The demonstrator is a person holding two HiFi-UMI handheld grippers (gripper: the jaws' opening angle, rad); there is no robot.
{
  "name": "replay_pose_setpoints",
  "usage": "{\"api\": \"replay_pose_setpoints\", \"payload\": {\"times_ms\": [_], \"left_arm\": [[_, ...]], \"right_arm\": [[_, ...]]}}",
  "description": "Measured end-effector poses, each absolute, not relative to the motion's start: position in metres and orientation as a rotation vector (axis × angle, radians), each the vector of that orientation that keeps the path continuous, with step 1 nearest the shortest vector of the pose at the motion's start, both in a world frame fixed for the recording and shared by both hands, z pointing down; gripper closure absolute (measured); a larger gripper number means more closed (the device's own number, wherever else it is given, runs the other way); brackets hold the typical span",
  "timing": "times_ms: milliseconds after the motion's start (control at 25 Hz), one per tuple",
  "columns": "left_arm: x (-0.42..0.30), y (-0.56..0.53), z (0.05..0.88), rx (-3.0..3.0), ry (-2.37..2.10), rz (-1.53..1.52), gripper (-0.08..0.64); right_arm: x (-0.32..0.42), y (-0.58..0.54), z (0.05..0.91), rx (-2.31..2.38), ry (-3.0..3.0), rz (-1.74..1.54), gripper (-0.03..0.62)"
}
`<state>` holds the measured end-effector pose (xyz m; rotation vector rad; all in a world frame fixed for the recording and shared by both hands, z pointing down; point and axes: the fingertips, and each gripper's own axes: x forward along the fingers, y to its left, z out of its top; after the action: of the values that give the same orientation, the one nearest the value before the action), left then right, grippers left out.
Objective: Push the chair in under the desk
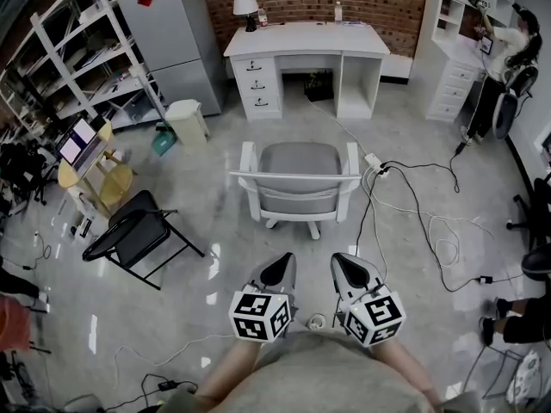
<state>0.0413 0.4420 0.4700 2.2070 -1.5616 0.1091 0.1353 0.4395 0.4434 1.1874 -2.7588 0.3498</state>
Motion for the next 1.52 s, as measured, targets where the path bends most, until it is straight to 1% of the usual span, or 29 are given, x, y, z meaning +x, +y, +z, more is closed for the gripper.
{"api": "replay_pose_setpoints", "payload": {"times_ms": [760,1520], "left_arm": [[0.035,0.434,0.473,2.193,-1.620,0.138,0.549],[0.016,0.361,0.480,2.213,-1.601,0.186,0.549]], "right_arm": [[0.124,0.430,0.453,1.111,-2.782,0.442,0.584],[0.109,0.358,0.456,1.093,-2.763,0.403,0.583]]}}
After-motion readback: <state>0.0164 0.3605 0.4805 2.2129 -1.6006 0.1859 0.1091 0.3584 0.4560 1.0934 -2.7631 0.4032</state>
